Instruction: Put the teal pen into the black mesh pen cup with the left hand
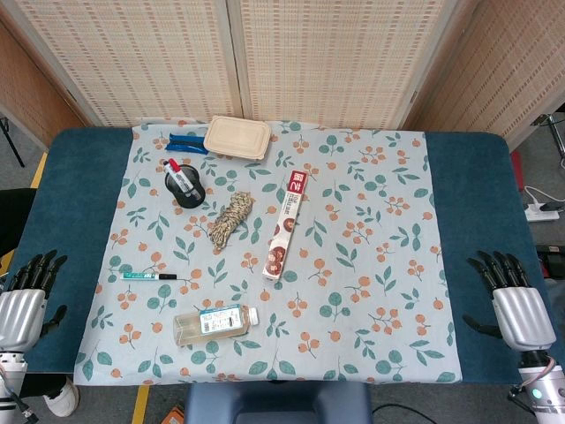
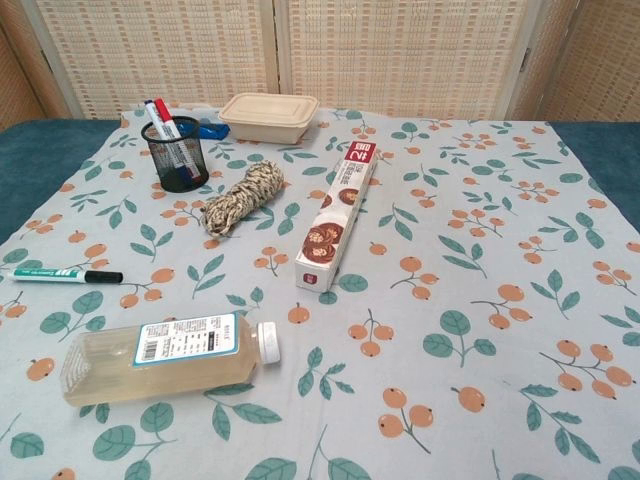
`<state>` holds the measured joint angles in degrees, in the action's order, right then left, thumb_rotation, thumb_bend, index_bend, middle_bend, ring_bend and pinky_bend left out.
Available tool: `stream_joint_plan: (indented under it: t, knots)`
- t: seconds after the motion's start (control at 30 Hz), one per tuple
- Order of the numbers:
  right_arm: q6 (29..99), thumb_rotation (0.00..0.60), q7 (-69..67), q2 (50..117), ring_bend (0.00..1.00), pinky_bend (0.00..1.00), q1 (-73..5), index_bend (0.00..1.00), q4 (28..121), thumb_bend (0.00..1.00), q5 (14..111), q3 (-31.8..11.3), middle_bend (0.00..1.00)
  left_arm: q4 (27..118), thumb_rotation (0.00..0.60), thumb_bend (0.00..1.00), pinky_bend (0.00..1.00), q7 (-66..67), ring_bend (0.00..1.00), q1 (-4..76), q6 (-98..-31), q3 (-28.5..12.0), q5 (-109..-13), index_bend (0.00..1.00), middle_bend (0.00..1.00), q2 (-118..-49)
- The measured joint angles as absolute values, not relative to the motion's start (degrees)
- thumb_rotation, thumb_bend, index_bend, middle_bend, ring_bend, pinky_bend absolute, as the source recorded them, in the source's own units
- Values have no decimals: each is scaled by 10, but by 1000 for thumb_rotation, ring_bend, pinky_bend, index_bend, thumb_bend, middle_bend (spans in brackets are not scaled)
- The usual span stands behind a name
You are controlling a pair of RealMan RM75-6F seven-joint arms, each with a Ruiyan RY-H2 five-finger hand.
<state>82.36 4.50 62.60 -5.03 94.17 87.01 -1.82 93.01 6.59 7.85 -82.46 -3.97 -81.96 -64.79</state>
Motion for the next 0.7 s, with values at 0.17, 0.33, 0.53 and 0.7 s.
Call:
stream_joint_plan:
  t: [0.17,0.33,0.53,0.7]
  knots:
    - [827,600,42,624,43,0,-48,167,944,0,869,-19,83,938,600,284,132,65,7,82,-825,-41,-825,146,83,-647]
    - [832,600,36,621,43,0,-46,168,944,0,870,-20,83,954,600,284,150,88,36,103,-810,-47,-836,183,142,-652]
    - [834,600,26,619,43,0,-45,168,940,0,869,-22,83,986,600,286,166,165,67,145,-762,-58,-827,248,195,-679]
    - [825,600,18,619,43,0,-47,170,935,0,862,-23,83,993,600,286,173,218,84,179,-712,-67,-787,265,231,-715]
